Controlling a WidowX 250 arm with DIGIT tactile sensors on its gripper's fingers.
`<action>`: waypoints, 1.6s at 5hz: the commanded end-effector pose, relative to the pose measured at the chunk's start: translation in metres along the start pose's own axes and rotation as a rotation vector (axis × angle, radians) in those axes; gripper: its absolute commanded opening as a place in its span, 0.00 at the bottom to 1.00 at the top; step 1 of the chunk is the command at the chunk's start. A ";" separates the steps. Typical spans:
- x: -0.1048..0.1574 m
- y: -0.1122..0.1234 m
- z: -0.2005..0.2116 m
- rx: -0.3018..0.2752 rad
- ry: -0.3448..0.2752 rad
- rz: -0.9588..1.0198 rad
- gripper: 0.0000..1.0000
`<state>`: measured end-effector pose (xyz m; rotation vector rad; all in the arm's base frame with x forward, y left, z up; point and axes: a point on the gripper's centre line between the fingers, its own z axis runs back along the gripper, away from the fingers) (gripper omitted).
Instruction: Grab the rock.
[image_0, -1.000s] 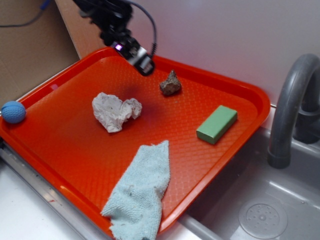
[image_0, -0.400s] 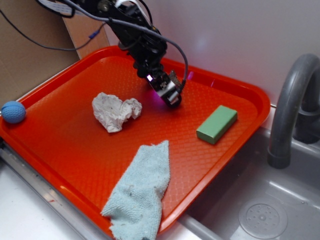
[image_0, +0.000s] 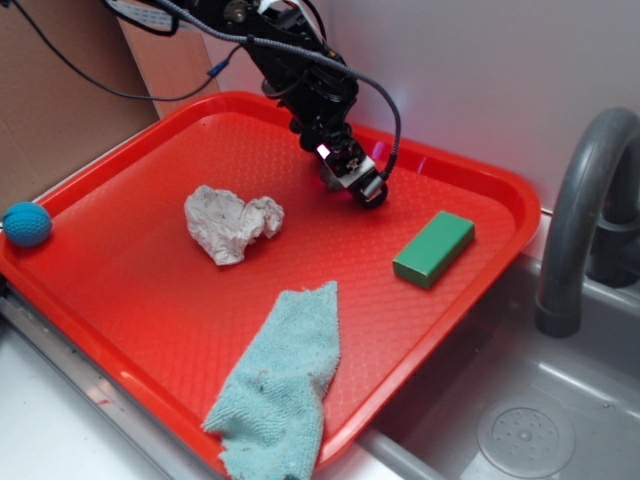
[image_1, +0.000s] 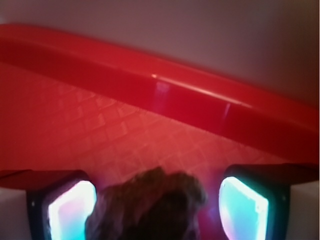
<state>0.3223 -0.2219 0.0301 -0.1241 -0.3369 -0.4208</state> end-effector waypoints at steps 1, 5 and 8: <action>0.001 -0.011 0.017 0.001 -0.004 -0.017 0.00; -0.037 -0.011 0.160 0.094 0.219 0.357 0.00; -0.073 -0.016 0.227 0.176 0.124 0.502 0.00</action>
